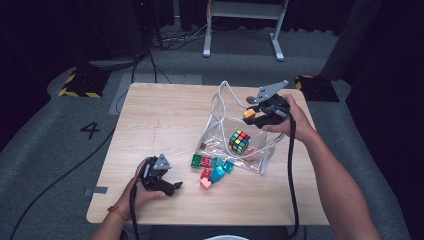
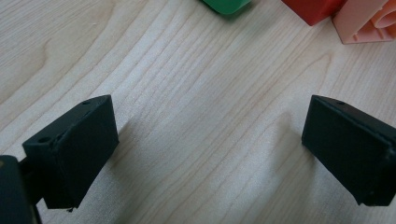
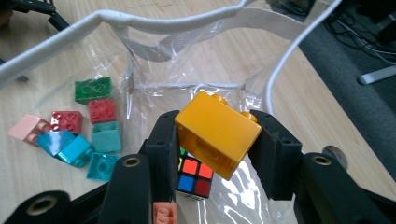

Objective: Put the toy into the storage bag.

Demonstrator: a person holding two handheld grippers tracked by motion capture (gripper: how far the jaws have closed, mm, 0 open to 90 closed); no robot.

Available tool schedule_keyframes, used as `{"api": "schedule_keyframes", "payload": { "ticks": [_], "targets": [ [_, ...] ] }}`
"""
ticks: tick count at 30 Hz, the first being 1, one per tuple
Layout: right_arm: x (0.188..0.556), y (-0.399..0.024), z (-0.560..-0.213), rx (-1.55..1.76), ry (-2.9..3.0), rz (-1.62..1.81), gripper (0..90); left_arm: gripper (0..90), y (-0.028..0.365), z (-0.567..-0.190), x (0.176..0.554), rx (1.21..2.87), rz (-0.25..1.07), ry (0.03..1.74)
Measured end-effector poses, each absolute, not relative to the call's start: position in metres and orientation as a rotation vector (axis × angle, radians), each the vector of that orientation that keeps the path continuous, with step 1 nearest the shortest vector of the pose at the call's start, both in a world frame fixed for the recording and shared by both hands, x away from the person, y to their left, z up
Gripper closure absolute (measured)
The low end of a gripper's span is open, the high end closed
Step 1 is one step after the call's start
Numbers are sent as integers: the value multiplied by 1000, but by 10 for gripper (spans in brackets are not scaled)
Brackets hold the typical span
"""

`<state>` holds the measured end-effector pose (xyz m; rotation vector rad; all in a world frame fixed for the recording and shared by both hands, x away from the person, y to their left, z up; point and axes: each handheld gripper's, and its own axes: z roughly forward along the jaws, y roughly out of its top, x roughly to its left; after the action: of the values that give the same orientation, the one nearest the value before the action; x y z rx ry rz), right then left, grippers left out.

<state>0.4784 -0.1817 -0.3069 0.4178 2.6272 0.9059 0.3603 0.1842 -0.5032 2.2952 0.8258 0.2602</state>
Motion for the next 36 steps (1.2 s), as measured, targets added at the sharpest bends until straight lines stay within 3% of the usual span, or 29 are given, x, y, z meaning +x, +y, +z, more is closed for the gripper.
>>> {"api": "schedule_keyframes", "payload": {
  "ticks": [11, 31, 36],
  "targets": [
    [487, -165, -318, 371, 2698, 757, 548, 37, 184, -503, 360, 2296, 257, 826],
    [489, -194, -336, 432, 2891, 517, 544, 36, 184, -503, 361, 2298, 260, 823],
    [488, -199, -335, 451, 2863, 584, 461, 36, 184, -503, 361, 2298, 260, 823]
  ]
}}
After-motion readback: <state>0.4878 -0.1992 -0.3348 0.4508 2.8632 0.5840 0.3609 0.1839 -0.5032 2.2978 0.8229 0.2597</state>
